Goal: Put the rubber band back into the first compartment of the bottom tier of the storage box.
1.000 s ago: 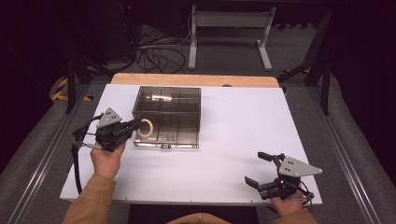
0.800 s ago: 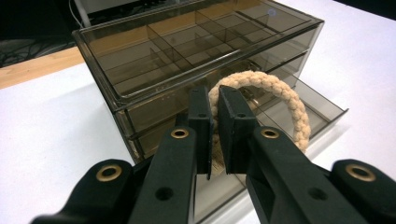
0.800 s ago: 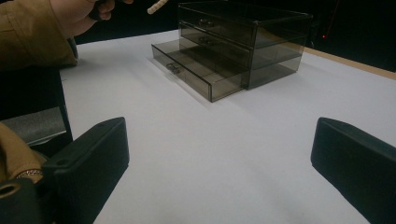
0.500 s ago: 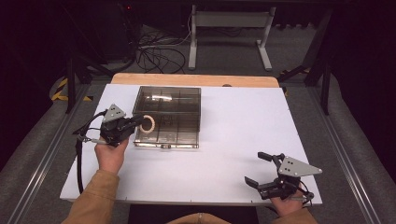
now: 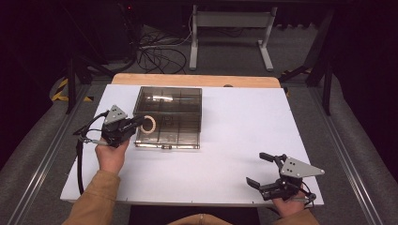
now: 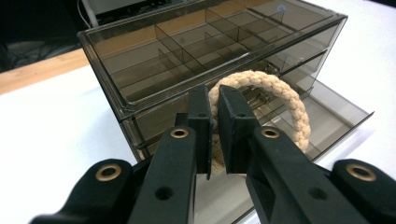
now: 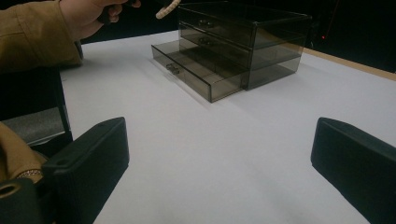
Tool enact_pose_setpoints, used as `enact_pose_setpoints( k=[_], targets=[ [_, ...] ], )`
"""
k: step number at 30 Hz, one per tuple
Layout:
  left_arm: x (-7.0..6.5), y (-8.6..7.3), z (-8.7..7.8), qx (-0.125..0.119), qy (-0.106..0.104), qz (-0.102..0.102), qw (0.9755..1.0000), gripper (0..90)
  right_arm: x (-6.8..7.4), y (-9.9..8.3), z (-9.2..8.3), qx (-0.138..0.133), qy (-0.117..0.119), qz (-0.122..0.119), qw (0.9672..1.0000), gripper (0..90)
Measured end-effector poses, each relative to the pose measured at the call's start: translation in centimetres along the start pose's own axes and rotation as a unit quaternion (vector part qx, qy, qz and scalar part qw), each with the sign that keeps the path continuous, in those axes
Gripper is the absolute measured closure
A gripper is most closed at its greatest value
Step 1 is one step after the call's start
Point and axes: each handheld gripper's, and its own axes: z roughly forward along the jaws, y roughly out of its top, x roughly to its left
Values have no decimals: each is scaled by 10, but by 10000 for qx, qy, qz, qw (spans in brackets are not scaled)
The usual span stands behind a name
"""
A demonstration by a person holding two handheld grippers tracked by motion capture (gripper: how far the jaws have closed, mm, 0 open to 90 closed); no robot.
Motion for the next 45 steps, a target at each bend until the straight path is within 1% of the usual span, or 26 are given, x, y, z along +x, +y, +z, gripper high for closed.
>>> enact_pose_setpoints(
  k=[3, 5, 9, 14, 15, 18, 20, 23, 24, 26, 30, 37, 41, 45],
  targets=[
    [-2, -3, 2, -33, 15, 128, 9999, 835, 0, 0, 0, 3, -10, 1, 10000, 47],
    [-1, -5, 3, -59, 12, 179, 9998, 834, 0, 0, -1, -7, -4, 1, 10000, 47],
    [1, -10, 6, -26, -38, 49, 10000, 834, 0, 0, -1, -8, 0, -2, 10000, 47],
    [5, -15, 9, 59, -29, 18, 10000, 833, 0, 0, -1, -10, 1, 0, 10000, 47],
    [5, -16, 10, 58, -46, -14, 10000, 833, 0, 0, -1, -9, 3, -1, 10000, 47],
    [5, -19, 12, 113, -55, 7, 9999, 833, 0, 0, -1, -7, 5, 2, 10000, 47],
    [5, -21, 14, 135, -47, -31, 9999, 833, 0, 0, -1, -14, 0, 5, 10000, 47],
    [6, -23, 15, 177, -44, 9, 9998, 833, 0, 0, -1, -10, 2, 5, 10000, 47],
    [5, -24, 16, 171, -35, -27, 9998, 833, 0, 0, -1, -13, 3, 8, 10000, 47],
    [6, -26, 17, 203, -18, 9, 9998, 833, 0, 0, -1, -19, 13, 15, 10000, 47],
    [7, -29, 20, 348, -7, 0, 9994, 832, -1, 0, -1, -28, 18, 7, 10000, 47],
    [7, -33, 24, 439, -11, 53, 9990, 831, -1, 0, -1, -29, 21, 4, 10000, 47],
    [9, -36, 25, 514, -18, -24, 9987, 830, 0, 0, -1, -19, 16, 4, 10000, 47],
    [9, -37, 27, 576, 8, 2, 9983, 830, 0, 0, -1, -12, 29, 6, 10000, 47]
  ],
)
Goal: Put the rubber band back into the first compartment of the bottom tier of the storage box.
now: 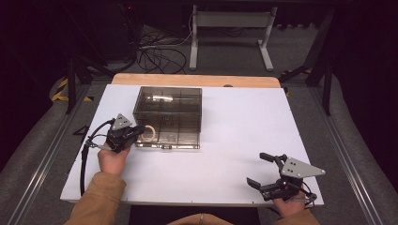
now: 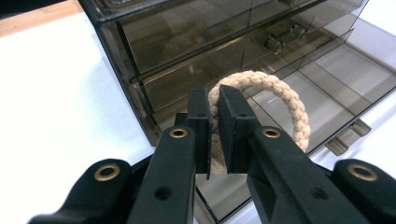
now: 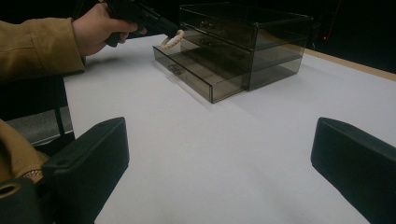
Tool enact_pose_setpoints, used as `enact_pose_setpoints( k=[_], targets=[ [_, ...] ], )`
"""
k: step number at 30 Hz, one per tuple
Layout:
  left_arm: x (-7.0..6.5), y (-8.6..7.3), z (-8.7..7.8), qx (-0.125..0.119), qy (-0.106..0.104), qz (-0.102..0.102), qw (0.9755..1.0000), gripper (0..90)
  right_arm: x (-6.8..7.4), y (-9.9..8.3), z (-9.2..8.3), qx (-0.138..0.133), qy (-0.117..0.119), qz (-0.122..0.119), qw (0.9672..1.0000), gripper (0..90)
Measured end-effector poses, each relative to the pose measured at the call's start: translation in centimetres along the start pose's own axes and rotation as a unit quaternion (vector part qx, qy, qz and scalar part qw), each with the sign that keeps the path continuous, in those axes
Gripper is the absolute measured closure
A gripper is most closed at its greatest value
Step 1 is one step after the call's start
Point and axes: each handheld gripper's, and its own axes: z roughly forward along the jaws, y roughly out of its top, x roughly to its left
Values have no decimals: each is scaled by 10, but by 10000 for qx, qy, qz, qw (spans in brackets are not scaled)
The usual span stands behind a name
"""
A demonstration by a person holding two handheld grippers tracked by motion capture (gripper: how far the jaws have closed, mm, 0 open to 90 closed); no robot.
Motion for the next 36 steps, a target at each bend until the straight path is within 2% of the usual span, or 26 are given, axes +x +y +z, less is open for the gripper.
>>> enact_pose_setpoints(
  k=[12, 30, 36],
  targets=[
    [0, -2, 5, 206, 2, 46, 9998, 829, 0, 0, 0, 2, 24, -23, 10000, 49],
    [0, -5, 14, 570, 13, -33, 9984, 815, 0, 0, -1, 2, 33, -27, 10000, 49],
    [-1, -4, 13, 514, 62, -25, 9987, 732, 0, 0, -1, 1, 43, -32, 10000, 49]
  ],
)
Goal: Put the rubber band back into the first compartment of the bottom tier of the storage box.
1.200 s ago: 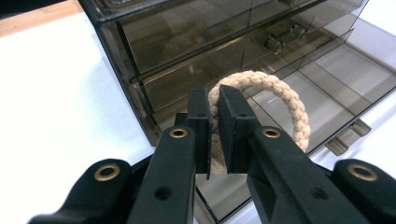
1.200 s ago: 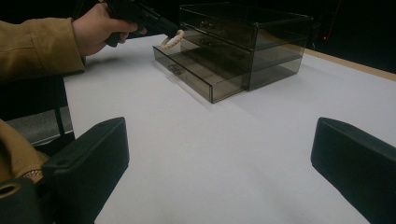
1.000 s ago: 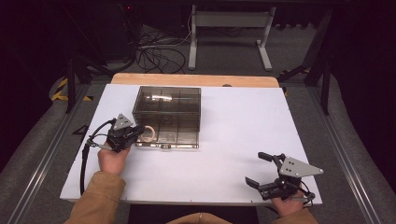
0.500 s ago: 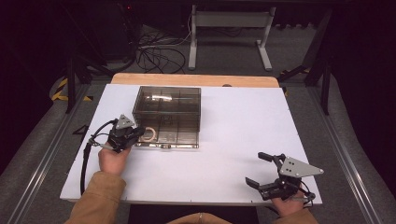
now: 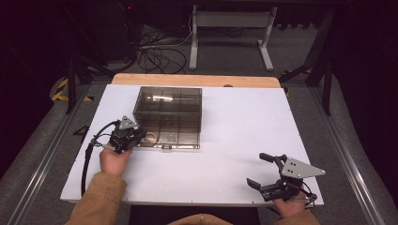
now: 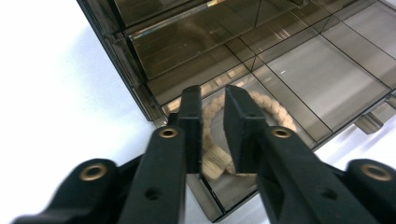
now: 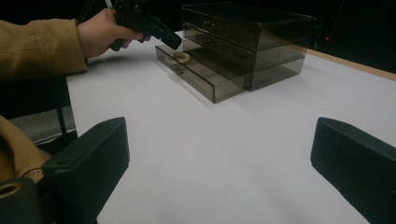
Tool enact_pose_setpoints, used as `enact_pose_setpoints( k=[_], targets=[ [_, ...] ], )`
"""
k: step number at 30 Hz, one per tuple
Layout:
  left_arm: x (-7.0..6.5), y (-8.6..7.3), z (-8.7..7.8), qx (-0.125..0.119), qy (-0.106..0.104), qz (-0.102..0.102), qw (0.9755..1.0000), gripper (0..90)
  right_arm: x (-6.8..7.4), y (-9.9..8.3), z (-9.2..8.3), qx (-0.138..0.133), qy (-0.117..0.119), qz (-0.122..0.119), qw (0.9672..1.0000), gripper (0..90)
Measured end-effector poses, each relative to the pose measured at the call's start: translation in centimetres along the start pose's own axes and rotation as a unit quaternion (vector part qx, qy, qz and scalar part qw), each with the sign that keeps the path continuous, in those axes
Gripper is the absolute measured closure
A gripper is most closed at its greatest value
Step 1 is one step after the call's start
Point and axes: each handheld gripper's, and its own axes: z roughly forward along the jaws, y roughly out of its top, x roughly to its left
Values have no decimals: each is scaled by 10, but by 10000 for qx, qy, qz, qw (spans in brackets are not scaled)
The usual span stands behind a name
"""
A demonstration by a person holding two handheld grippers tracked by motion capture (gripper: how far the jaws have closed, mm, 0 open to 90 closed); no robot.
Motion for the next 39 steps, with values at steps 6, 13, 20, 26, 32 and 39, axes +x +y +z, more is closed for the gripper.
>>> enact_pose_setpoints(
  k=[6, 13, 20, 26, 32, 39],
  targets=[
    [-1, 2, -4, -156, -50, -23, 9999, 655, 0, 0, 0, 2, 0, 6, 10000, 49],
    [-5, 8, -21, -567, -191, -97, 9982, 498, -1, 0, 0, -6, 7, 36, 10000, 49],
    [-13, 14, -36, -797, -308, -86, 9963, 372, -1, -1, 1, -11, 0, 33, 10000, 49],
    [-16, 17, -42, -862, -358, -65, 9956, 364, -1, -1, 2, 17, 1, 25, 10000, 49],
    [-20, 20, -46, -902, -414, -5, 9951, 360, -1, -1, 1, -10, 2, 43, 10000, 49],
    [-26, 24, -58, -1040, -553, 94, 9930, 311, -1, 0, 1, -12, 3, 40, 10000, 49]
  ],
)
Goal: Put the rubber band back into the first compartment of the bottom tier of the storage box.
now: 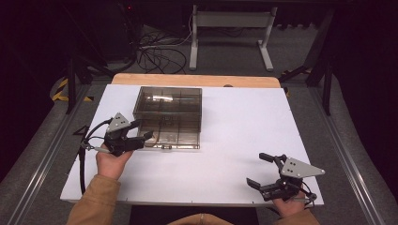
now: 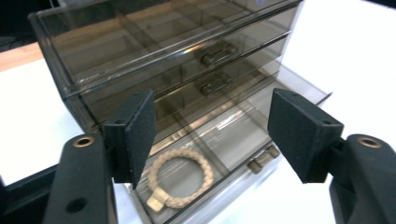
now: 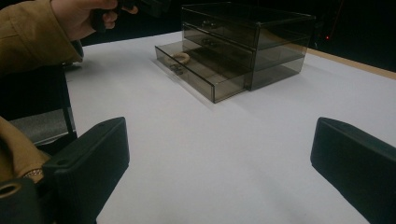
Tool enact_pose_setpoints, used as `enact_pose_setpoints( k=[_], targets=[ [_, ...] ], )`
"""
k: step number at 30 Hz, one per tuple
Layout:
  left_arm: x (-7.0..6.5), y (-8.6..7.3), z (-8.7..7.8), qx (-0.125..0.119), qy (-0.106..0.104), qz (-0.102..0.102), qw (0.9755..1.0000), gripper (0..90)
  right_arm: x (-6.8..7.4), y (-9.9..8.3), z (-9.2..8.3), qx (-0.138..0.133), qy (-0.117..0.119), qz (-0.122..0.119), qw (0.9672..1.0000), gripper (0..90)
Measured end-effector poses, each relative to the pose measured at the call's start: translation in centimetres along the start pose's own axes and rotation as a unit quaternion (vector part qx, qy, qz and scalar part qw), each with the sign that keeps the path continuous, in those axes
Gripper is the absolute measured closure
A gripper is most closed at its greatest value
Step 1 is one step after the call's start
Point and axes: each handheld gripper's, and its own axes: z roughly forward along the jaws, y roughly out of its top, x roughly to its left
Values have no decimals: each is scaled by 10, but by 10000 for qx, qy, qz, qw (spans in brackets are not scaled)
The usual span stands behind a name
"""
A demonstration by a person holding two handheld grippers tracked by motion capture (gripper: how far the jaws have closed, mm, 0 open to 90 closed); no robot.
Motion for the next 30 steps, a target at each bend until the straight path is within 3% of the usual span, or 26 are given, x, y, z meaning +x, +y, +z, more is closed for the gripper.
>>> enact_pose_setpoints(
  k=[5, 12, 17, 21, 30],
  targets=[
    [-7, 1, -10, -154, -247, 4, 9996, 235, 0, 0, 1, 25, 1, -7, 10000, 49],
    [-15, -1, -25, -309, -379, 148, 9987, 141, -1, 0, 1, 16, 6, 1, 10000, 49],
    [-20, -10, -40, -533, -590, 120, 9968, 101, -1, 0, 1, 41, 7, -14, 10000, 49],
    [-23, -16, -48, -582, -611, 249, 9961, 83, -1, 0, 1, 52, 2, -3, 10000, 49],
    [-26, -37, -59, -631, -687, 261, 9953, 62, -1, 0, 2, 67, 6, 3, 10000, 48]
  ],
)
